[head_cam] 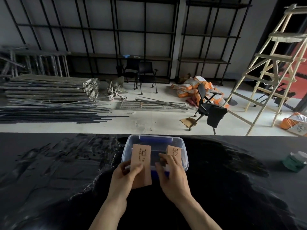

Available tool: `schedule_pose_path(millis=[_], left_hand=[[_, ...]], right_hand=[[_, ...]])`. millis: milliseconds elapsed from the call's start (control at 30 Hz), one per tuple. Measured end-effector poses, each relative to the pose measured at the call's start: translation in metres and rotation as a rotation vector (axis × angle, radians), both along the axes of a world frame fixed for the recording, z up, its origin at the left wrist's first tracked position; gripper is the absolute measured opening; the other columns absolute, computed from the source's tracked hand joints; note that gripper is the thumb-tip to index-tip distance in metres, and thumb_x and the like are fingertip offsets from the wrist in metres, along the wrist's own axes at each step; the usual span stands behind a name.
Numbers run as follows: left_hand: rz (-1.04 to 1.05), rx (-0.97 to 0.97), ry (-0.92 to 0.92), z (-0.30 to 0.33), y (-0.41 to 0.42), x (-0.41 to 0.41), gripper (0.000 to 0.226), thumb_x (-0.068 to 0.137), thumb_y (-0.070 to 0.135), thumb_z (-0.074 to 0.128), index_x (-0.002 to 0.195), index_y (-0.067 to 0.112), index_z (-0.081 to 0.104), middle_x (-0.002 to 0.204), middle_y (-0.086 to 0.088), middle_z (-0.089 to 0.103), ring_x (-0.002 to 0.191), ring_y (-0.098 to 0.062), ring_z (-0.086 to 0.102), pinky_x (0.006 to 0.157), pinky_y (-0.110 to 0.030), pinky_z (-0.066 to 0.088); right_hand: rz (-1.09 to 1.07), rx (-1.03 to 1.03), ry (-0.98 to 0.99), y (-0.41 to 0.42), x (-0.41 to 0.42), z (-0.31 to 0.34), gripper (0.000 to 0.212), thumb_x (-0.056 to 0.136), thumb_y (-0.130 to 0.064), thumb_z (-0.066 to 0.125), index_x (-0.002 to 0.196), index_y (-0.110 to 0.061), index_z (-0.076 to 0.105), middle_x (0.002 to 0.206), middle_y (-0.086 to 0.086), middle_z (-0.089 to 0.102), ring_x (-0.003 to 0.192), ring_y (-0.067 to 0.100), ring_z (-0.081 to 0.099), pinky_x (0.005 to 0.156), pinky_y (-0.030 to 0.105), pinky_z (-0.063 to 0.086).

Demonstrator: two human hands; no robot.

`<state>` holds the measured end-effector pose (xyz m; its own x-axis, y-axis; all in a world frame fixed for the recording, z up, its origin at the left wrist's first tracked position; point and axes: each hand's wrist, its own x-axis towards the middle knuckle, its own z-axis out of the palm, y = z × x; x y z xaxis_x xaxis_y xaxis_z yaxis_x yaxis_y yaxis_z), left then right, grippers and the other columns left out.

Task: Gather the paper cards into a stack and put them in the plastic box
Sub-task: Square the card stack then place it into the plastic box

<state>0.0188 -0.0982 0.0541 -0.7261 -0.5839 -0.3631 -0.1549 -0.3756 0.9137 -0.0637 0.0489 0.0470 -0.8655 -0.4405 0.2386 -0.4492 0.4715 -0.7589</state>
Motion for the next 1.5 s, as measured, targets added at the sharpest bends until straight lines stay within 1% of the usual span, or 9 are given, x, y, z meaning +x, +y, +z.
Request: schedule_pose_path(millis=[133,267,500,633,833,1000,1167,1333,1500], left_hand=[[0.061,-0.023,-0.010,0.010,-0.007,0.005,0.021,0.086,0.021,0.077,0.107,0.018,0.071,0.101,-0.011,0.076,0.099,-0.030,0.067,0.097,-0.054,0.054],[0.087,-0.023,0.005,0.016,-0.005,0.007,0.023,0.086,0.022,0.077,0.108,0.020,0.070,0.102,-0.012,0.075,0.100,-0.029,0.066,0.094,-0.052,0.054],[0.070,-0.096,-0.022,0.017,0.003,-0.004,0.033,0.087,0.029,0.077,0.117,0.019,0.065,0.105,-0.008,0.073,0.095,-0.019,0.062,0.068,-0.033,0.051],[0.014,-0.186,-0.101,0.018,0.010,-0.022,0.032,0.087,0.032,0.076,0.113,0.017,0.064,0.103,-0.005,0.073,0.096,-0.020,0.065,0.066,-0.029,0.050],[-0.111,-0.271,-0.269,0.013,0.013,-0.063,0.042,0.085,0.035,0.077,0.115,0.013,0.058,0.096,-0.005,0.072,0.086,-0.020,0.065,0.070,-0.036,0.058],[-0.247,-0.293,-0.463,0.003,0.020,-0.086,0.048,0.091,0.023,0.073,0.123,0.003,0.043,0.105,-0.014,0.072,0.081,-0.022,0.068,0.068,-0.036,0.059],[-0.361,-0.369,-0.600,-0.008,0.023,-0.102,0.063,0.093,0.016,0.067,0.145,-0.003,0.037,0.111,-0.015,0.073,0.080,-0.019,0.070,0.046,-0.022,0.049],[-0.473,-0.420,-0.696,-0.009,0.032,-0.110,0.042,0.095,0.016,0.063,0.133,0.002,0.050,0.119,-0.013,0.063,0.106,-0.027,0.061,0.085,-0.037,0.049],[-0.560,-0.681,-0.872,-0.017,0.034,-0.111,0.079,0.088,0.050,0.055,0.154,0.012,0.034,0.157,-0.016,0.041,0.141,-0.036,0.044,0.111,-0.045,0.042]], right_hand=[[0.182,0.483,0.217,-0.003,-0.009,-0.007,0.063,0.097,-0.047,0.055,0.153,-0.024,0.039,0.153,-0.002,0.047,0.142,0.022,0.037,0.123,0.043,0.024],[0.205,0.601,0.256,0.000,-0.002,-0.017,0.067,0.096,-0.054,0.048,0.154,-0.024,0.035,0.149,-0.002,0.050,0.138,0.025,0.041,0.122,0.042,0.023],[0.231,0.542,0.368,0.025,0.026,-0.034,0.065,0.086,-0.057,0.053,0.143,-0.026,0.051,0.131,-0.008,0.064,0.121,0.018,0.059,0.112,0.046,0.044],[0.208,0.320,0.365,0.039,0.030,-0.030,0.053,0.089,-0.052,0.059,0.137,-0.031,0.057,0.127,-0.013,0.064,0.117,0.010,0.059,0.103,0.031,0.047],[-0.288,0.164,0.349,0.091,-0.025,-0.016,0.040,0.094,-0.035,0.066,0.131,-0.019,0.064,0.129,0.002,0.067,0.118,0.020,0.058,0.098,0.041,0.051],[-0.379,0.598,0.098,0.128,-0.070,-0.062,0.086,0.089,-0.075,0.012,0.157,-0.027,0.034,0.164,0.016,0.033,0.154,0.034,0.022,0.125,0.053,0.018],[-0.277,0.828,-0.022,0.138,-0.078,-0.090,0.101,0.070,-0.085,-0.020,0.160,-0.043,-0.004,0.172,0.009,-0.007,0.155,0.035,-0.016,0.122,0.062,-0.010],[-0.306,0.824,0.006,0.137,-0.076,-0.101,0.096,0.074,-0.089,-0.014,0.159,-0.045,-0.005,0.172,0.009,-0.008,0.155,0.035,-0.017,0.122,0.066,-0.007],[-0.313,0.826,0.016,0.139,-0.077,-0.107,0.088,0.084,-0.088,0.001,0.159,-0.044,-0.005,0.172,0.009,-0.006,0.155,0.035,-0.016,0.122,0.066,-0.005]])
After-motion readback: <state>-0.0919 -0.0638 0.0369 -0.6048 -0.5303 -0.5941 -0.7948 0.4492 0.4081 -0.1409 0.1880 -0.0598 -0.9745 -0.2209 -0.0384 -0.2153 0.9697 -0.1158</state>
